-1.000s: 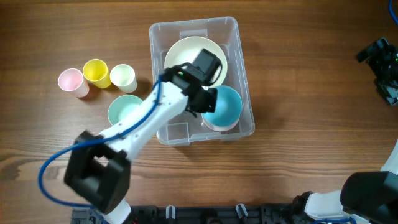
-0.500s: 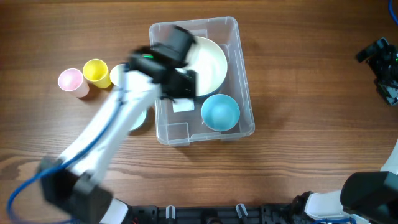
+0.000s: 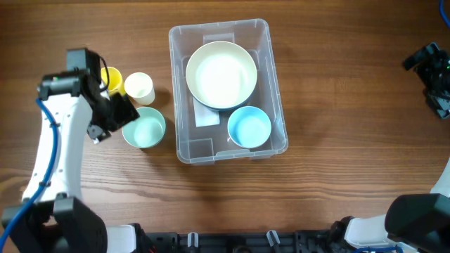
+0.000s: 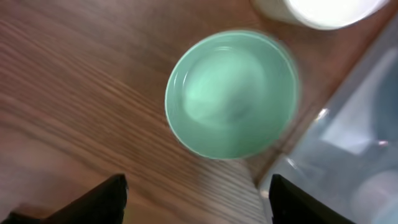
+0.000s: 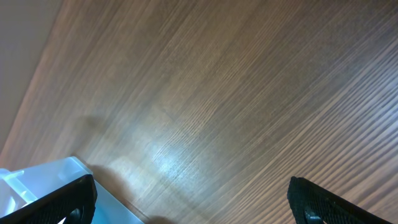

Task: Pack container
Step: 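Place the light blue bowl into the pink bowl in the bin, then grip the mint green bowl rim with the left gripper and lift, then stack the mint green bowl onto the light blue bowl in the bin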

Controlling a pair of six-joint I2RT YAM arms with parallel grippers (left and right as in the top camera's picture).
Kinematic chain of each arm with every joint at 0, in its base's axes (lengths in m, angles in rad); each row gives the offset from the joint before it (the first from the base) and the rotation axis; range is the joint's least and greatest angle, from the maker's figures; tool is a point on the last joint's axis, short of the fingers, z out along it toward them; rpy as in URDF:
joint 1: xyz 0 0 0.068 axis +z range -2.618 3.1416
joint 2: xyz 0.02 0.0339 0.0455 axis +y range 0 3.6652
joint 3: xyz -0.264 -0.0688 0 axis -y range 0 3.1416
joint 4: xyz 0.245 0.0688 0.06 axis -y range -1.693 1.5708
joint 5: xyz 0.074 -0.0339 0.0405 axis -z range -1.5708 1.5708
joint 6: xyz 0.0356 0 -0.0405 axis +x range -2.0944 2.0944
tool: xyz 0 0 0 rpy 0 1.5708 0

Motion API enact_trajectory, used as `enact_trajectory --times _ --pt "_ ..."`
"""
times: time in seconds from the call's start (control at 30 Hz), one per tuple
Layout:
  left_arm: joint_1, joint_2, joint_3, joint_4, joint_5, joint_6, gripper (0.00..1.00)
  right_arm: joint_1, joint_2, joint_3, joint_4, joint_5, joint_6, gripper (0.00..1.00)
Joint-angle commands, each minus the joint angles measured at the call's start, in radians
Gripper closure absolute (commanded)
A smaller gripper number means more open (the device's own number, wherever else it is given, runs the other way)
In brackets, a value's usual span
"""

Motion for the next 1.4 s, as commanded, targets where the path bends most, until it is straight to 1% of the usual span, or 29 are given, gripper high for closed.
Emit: enact_trajectory --times 0.0,0.07,0.13,0.17,0.23,0.27,0.33,0.4,0.43,0.47,0.6,0.7,0.77,0.83,0.97,1.07,1.13,1.23,1.3,1.37 --pt "0.033 0.002 -0.203 0.139 0.057 0.042 0.25 -0.001 0.013 -0.001 0.004 -0.004 0.003 0.0" --pt "0.039 0.002 -0.301 0.245 0.056 0.042 0.26 -0.001 0.013 -0.001 0.004 -0.004 0.003 0.0" --pt "0.04 0.005 -0.36 0.34 0.057 0.042 0.28 -0.001 0.013 -0.001 0.004 -0.004 0.003 0.0" --pt "0.04 0.008 -0.382 0.383 0.057 0.041 0.32 -0.001 0.013 -0.001 0.004 -0.004 0.002 0.0" --pt "0.04 0.013 -0.399 0.422 0.072 0.03 0.43 -0.001 0.013 -0.001 0.004 -0.004 0.003 0.01" --pt "0.04 0.013 -0.399 0.427 0.083 0.029 0.55 -0.001 0.013 -0.001 0.004 -0.004 0.002 0.0" --pt "0.04 0.013 -0.399 0.43 0.086 0.03 0.7 -0.001 0.013 -0.001 0.004 -0.004 0.002 0.0" --pt "0.04 0.013 -0.399 0.429 0.082 0.031 0.78 -0.001 0.013 -0.001 0.004 -0.004 0.003 0.0" --pt "0.04 0.013 -0.399 0.425 0.082 0.031 0.91 -0.001 0.013 -0.001 0.004 -0.004 0.002 0.0" --pt "0.04 0.013 -0.399 0.413 0.082 0.031 0.96 -0.001 0.013 -0.001 0.004 -0.004 0.003 0.01" --pt "0.04 0.01 -0.395 0.36 0.082 0.034 0.96 -0.001 0.013 -0.001 0.004 -0.004 0.003 0.0" --pt "0.04 -0.021 -0.368 0.266 0.082 0.035 0.96 -0.001 0.013 -0.001 0.004 -0.004 0.002 0.0" --pt "0.04 -0.073 -0.33 0.191 0.083 0.034 0.96 -0.001 0.013 -0.001 0.004 -0.004 0.003 0.01" --pt "0.04 -0.141 -0.277 0.124 0.082 0.035 0.96 -0.001 0.013 -0.001 0.004 -0.004 0.003 0.0" --pt "0.039 -0.316 -0.072 -0.003 0.06 0.039 0.96 -0.001 0.013 -0.001 0.004 -0.004 0.003 0.01" --pt "0.01 -0.398 0.072 -0.025 0.061 0.043 0.96 -0.001 0.013 -0.001 0.004 -0.004 0.003 0.0" --pt "-0.055 -0.43 0.141 -0.014 0.078 0.041 0.96 -0.001 0.013 -0.001 0.004 -0.004 0.003 0.0" --pt "-0.206 -0.432 0.154 0.045 0.101 0.026 0.96 -0.001 0.013 -0.001 0.004 -0.004 0.003 0.0" --pt "-0.318 -0.393 0.154 0.089 0.101 0.006 0.96 -0.001 0.013 -0.001 0.004 -0.004 0.003 0.0" --pt "-0.448 -0.315 0.154 0.147 0.101 0.003 0.96 -0.001 0.013 -0.001 0.004 -0.004 0.003 0.0"
